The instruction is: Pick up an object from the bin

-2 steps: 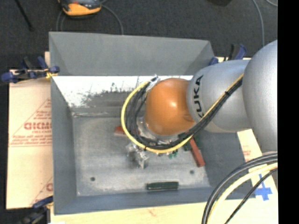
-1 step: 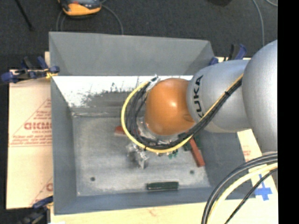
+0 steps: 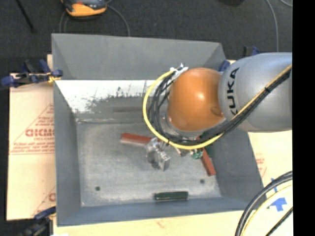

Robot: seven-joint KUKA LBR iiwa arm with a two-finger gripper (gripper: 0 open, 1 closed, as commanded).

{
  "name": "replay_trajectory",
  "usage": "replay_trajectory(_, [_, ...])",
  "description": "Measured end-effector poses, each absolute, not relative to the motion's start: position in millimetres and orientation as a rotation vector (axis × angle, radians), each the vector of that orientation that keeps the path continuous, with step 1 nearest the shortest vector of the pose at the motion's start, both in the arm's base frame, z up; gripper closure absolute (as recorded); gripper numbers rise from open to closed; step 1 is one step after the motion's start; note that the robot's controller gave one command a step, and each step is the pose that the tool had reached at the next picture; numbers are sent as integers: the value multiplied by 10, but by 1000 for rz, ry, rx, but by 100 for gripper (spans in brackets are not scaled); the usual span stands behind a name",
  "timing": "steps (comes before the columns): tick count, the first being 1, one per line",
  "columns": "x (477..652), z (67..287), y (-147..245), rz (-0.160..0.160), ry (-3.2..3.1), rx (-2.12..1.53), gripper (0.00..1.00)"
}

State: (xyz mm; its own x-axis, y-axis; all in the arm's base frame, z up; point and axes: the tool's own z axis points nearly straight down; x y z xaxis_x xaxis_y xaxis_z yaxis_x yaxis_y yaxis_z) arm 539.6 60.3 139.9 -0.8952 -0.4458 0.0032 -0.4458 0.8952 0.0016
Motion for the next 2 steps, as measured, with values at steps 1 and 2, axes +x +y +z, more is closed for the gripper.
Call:
replay_trajectory(1, [6090,2045,256,0,-3087,605,0])
replay_trajectory(2, [6088,2041,262,-1,-3087,604,0])
